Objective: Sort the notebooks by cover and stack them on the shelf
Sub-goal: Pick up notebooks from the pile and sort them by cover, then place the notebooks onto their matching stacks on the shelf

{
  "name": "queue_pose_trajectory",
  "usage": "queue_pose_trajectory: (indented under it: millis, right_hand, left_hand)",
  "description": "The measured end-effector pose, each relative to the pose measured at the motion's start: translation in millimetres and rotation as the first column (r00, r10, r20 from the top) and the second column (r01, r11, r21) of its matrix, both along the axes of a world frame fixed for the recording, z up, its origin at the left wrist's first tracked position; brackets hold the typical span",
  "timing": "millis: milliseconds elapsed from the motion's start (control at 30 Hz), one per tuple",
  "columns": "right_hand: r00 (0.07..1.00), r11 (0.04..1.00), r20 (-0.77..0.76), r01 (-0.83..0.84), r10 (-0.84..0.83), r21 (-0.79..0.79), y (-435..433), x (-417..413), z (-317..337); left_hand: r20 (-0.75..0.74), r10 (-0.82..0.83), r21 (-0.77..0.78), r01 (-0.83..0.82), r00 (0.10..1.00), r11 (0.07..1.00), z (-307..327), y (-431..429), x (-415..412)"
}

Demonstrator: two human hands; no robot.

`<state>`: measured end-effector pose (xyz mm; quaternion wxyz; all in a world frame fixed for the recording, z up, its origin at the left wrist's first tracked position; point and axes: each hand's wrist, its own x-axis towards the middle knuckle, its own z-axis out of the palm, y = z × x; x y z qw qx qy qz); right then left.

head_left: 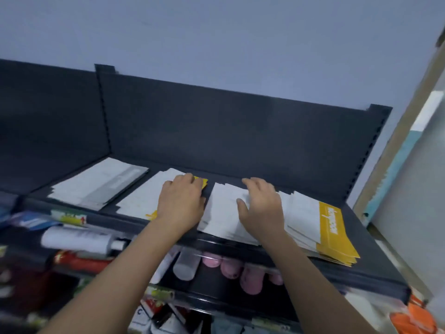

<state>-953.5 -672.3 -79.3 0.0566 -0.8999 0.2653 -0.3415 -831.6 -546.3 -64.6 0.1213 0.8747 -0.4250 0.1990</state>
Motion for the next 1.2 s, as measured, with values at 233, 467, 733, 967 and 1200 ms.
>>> queue_pose_trajectory:
  millis: [233, 467, 733, 967, 1200]
  right_hand:
    - [0.968, 0.970, -0.091, -0.239, 0.235, -0.037, 91.9, 82.7, 7.4]
    - [0.888, 0.896, -0.169, -0.441, 0.427, -0.054, 186.3, 173.0, 8.4]
    - [0.835, 0.851, -0.222, -0.524, 0.504, -0.037, 286.0, 283.2, 5.5]
    - [0.810, 0.835, -0.260, -0.550, 0.526, -0.025, 357.9, 366.3, 7.1]
    - [0.775, 0.806, -0.282, -0.591, 0.565, -0.010, 405.3, 446.3, 7.8]
  left_hand:
    - [0.053, 0.266, 0.004, -0.267, 0.962, 0.964, 2.7, 112.5, 47.8]
    - [0.063, 0.463, -0.016, -0.463, 0.884, 0.886, -0.4, 223.4, 106.3]
    - [0.076, 0.565, 0.013, -0.568, 0.821, 0.823, -2.8, 333.5, 189.4]
    - [0.100, 0.612, 0.030, -0.617, 0.784, 0.786, -4.4, 403.2, 260.6]
    - [0.078, 0.660, 0.020, -0.663, 0.747, 0.748, -7.7, 450.2, 334.0]
